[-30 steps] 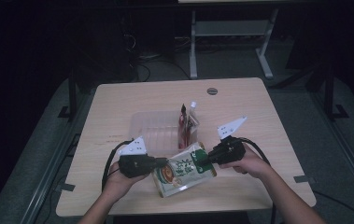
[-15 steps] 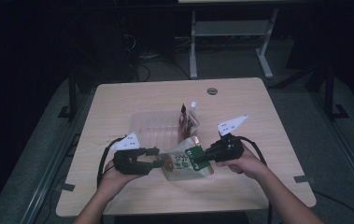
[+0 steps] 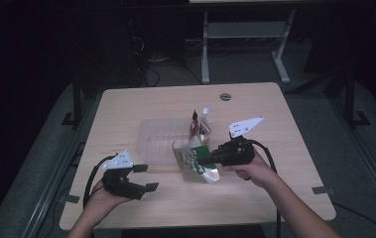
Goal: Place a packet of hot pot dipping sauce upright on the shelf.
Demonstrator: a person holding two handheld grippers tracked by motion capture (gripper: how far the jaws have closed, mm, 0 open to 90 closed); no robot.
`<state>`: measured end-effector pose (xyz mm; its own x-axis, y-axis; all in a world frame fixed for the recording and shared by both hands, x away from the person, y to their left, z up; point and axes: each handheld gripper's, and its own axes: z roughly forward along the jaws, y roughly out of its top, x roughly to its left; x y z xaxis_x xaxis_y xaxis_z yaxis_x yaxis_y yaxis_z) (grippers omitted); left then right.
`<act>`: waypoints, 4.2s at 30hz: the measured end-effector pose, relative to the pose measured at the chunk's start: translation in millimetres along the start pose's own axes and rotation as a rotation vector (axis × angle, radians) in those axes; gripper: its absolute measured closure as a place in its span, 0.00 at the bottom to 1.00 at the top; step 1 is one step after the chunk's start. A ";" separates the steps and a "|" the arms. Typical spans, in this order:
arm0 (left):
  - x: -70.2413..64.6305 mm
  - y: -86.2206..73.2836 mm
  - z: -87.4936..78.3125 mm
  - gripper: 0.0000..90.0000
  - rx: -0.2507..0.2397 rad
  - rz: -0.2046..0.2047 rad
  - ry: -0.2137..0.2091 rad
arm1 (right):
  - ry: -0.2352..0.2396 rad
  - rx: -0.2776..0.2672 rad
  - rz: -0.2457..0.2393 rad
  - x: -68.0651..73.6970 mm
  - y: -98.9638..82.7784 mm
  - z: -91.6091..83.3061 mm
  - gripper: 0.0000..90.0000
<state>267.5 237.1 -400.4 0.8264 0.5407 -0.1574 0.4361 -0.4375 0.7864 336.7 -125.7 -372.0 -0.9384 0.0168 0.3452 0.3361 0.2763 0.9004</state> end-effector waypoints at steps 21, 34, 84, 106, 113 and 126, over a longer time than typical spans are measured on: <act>11.0 -22.1 -7.3 0.22 0.031 -0.015 0.012 | -0.167 -0.072 -0.086 -17.8 66.6 43.2 1.00; 11.9 -24.2 -4.6 0.22 0.045 -0.023 0.001 | -0.242 -0.056 -0.012 -42.3 57.2 61.9 1.00; 14.0 -24.6 0.4 0.22 0.077 -0.010 -0.008 | -0.367 0.156 -0.094 -6.1 41.4 48.8 0.54; 13.5 -25.7 2.7 0.22 0.094 -0.003 -0.027 | -0.448 0.186 -0.093 18.6 -13.8 -8.4 0.42; 14.5 -28.4 4.0 0.21 0.114 0.019 -0.015 | -0.534 0.181 -0.067 18.1 -41.9 -37.3 0.36; 23.7 -36.4 5.2 0.18 0.167 0.054 0.020 | -0.678 0.222 0.007 6.7 -90.9 -81.3 0.29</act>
<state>273.0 262.1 -435.8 0.8437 0.5264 -0.1049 0.4459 -0.5788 0.6828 306.4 -228.7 -430.0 -0.8037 0.5933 0.0449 0.3859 0.4623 0.7984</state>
